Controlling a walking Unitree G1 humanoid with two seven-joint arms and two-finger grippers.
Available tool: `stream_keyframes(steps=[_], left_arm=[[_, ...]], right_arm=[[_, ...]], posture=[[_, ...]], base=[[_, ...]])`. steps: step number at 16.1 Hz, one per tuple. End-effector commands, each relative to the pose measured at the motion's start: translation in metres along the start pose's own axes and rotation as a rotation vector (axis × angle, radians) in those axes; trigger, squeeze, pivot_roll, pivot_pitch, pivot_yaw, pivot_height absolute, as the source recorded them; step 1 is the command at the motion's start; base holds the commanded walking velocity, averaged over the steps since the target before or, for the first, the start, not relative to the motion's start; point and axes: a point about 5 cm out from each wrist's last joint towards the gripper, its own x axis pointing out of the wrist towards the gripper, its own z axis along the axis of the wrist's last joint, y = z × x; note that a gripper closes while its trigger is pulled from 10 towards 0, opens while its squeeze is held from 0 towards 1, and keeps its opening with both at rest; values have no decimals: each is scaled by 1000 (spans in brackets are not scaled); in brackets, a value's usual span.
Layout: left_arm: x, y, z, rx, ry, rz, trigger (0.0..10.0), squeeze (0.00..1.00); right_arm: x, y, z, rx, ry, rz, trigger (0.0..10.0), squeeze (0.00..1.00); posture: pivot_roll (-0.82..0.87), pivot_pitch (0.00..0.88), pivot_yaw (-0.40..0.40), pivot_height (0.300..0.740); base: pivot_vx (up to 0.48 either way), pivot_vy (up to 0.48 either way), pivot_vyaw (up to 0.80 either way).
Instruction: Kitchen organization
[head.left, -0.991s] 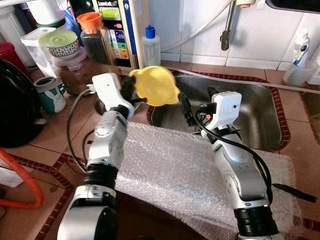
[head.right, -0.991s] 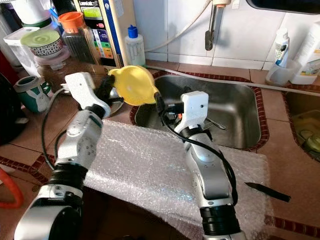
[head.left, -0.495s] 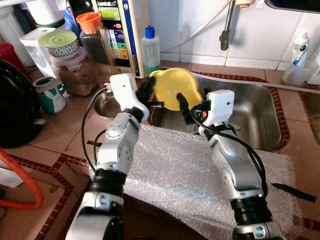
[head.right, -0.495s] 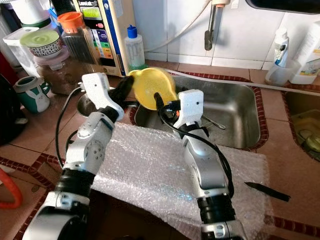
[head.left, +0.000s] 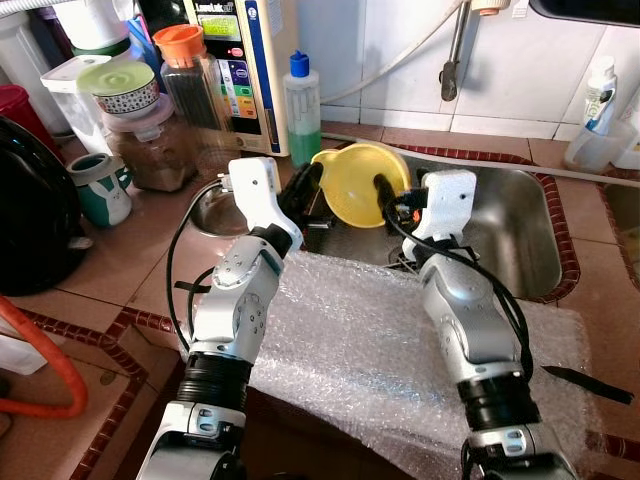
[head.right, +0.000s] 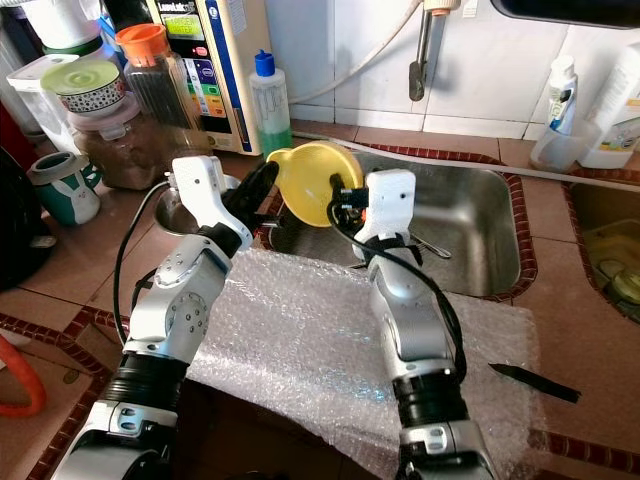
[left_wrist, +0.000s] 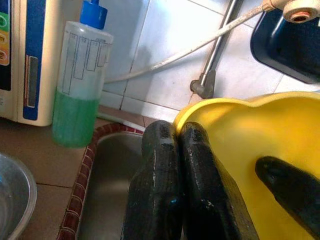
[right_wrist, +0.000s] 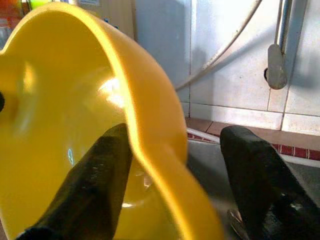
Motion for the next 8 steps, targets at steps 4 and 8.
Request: stream_keyframes(steps=[4,8], left_arm=[[-4,-5,-1,61,14,-43,3725,0],[-8,-3,-10,86,51,-35,10000,0]], right_arm=[[5,-10,2,-4,-4,-65,0,0],[4,-11,-5,23,25,-94,0,0]], posture=[[19,44,118,740],[22,45,121,740]], base=[[0,0,0],[0,0,0]])
